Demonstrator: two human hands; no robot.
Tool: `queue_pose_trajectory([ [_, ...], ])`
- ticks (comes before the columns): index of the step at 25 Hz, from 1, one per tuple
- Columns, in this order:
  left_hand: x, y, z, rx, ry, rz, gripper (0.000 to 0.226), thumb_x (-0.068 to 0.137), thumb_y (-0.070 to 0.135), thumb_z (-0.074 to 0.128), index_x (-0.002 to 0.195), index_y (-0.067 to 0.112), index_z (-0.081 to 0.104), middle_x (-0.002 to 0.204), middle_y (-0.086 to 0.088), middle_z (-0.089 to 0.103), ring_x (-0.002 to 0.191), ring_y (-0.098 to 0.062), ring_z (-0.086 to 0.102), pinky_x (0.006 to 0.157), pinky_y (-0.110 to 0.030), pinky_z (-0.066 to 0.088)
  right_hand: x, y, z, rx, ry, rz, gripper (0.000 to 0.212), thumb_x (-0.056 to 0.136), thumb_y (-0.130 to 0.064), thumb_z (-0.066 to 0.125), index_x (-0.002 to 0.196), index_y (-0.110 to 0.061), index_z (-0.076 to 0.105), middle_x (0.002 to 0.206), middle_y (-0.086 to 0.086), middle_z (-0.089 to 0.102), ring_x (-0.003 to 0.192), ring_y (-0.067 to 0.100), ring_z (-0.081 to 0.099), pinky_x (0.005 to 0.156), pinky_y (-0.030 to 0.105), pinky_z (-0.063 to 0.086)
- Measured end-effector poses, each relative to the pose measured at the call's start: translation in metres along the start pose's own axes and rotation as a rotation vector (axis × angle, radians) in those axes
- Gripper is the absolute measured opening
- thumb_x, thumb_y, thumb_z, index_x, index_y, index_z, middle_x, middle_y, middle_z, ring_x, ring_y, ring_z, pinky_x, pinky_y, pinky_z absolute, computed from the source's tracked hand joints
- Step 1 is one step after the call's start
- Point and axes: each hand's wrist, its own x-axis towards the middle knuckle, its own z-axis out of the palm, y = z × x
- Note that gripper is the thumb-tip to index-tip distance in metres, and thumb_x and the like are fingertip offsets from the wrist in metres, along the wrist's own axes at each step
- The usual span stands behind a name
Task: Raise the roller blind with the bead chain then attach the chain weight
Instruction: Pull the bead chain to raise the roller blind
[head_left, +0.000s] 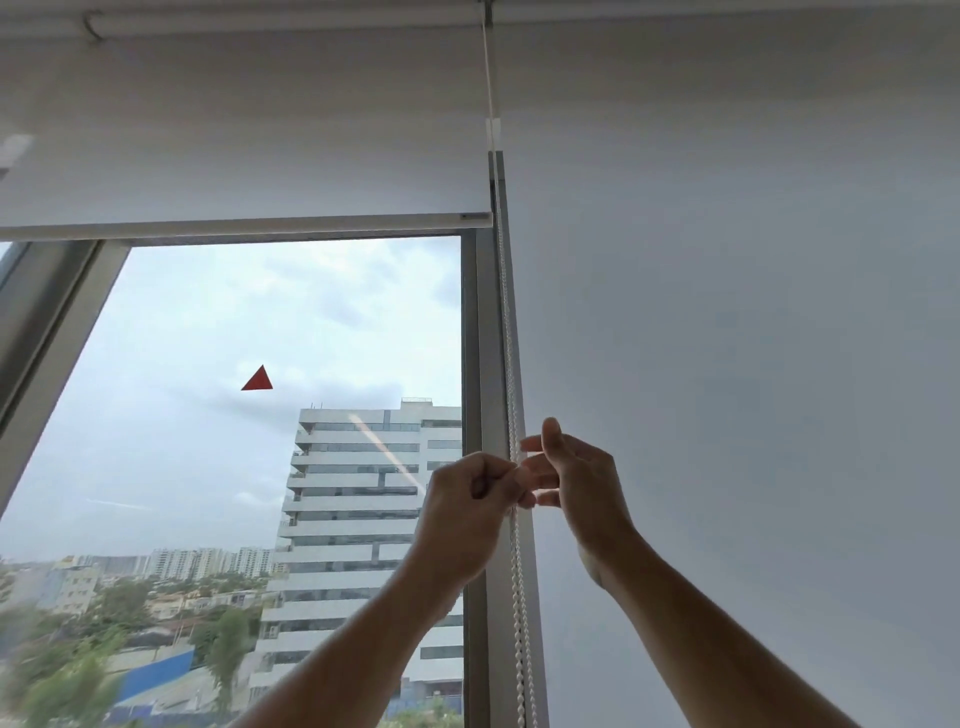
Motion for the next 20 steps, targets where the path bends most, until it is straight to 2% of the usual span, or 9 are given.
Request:
queue_pose_trajectory([
  [3,-0.015,-0.008,0.004,0.02,-0.055,0.002,0.017,0.091,0.021,0.067,0.077,0.012,0.071,0.049,0.019,0.063,0.044,0.009,0.052,0.048,-0.003,0.039,0.014,-0.019,0.008,-0.004,-0.007,-0.012,0.044,0.1,-0.049,0.043,0.089,-0.018,0.073,0.074,-0.001,0.078,0.065,0.01,0.072,0.067,0.028,0.05],
  [6,-0.023,-0.014,0.004,0.016,-0.089,-0.001,0.018,0.092,0.02,0.066,0.075,0.015,0.07,0.049,0.02,0.062,0.044,0.009,0.052,0.049,-0.003,0.039,0.023,-0.034,0.018,-0.032,-0.016,-0.008,0.036,0.103,-0.035,0.046,0.083,-0.017,0.07,0.066,-0.004,0.074,0.059,0.008,0.069,0.063,0.023,0.046],
  [9,-0.026,-0.019,0.003,0.025,-0.12,-0.001,0.019,0.091,0.021,0.068,0.072,0.021,0.069,0.054,0.017,0.067,0.045,0.008,0.052,0.049,-0.006,0.039,0.022,-0.034,0.022,-0.03,-0.023,-0.009,0.035,0.103,-0.016,0.047,0.073,-0.016,0.066,0.058,-0.001,0.064,0.054,0.011,0.062,0.063,0.028,0.05],
  [11,-0.028,-0.022,-0.003,0.016,-0.155,0.008,0.017,0.089,0.027,0.07,0.072,0.023,0.071,0.063,0.01,0.073,0.053,0.006,0.056,0.056,-0.01,0.042,0.016,-0.029,0.021,-0.036,-0.025,-0.046,0.039,0.099,-0.006,0.045,0.067,-0.015,0.064,0.053,-0.001,0.061,0.049,0.009,0.059,0.065,0.033,0.052],
  [13,-0.029,-0.027,-0.01,0.011,-0.182,0.031,0.025,0.086,0.045,0.067,0.075,0.023,0.075,0.071,0.007,0.076,0.063,0.0,0.063,0.06,-0.012,0.045,0.011,-0.024,0.02,-0.084,0.009,-0.098,0.042,0.1,-0.009,0.045,0.064,-0.017,0.065,0.051,-0.002,0.062,0.049,0.007,0.061,0.066,0.031,0.054],
  [15,-0.026,-0.032,-0.017,0.0,-0.112,0.001,0.04,0.087,0.058,0.056,0.078,0.026,0.077,0.075,0.007,0.077,0.068,-0.005,0.067,0.061,-0.017,0.047,0.007,-0.019,0.021,-0.132,0.032,-0.141,0.041,0.102,-0.015,0.047,0.065,-0.019,0.066,0.052,-0.004,0.064,0.051,0.005,0.063,0.064,0.025,0.055],
  [17,-0.015,-0.034,-0.021,-0.013,0.005,-0.039,0.043,0.091,0.057,0.049,0.076,0.028,0.077,0.075,0.006,0.077,0.067,-0.006,0.068,0.062,-0.024,0.048,0.0,-0.014,0.023,-0.16,0.037,-0.163,0.039,0.102,-0.018,0.048,0.067,-0.019,0.067,0.054,-0.005,0.065,0.054,0.007,0.066,0.062,0.021,0.054],
  [20,0.005,-0.018,-0.021,0.003,0.047,-0.011,0.044,0.087,0.057,0.044,0.071,0.031,0.076,0.073,0.005,0.076,0.066,-0.003,0.068,0.06,-0.018,0.047,-0.015,-0.002,0.03,-0.142,0.021,-0.166,0.039,0.102,-0.017,0.049,0.068,-0.017,0.068,0.054,-0.004,0.067,0.058,0.006,0.068,0.067,0.022,0.054],
])
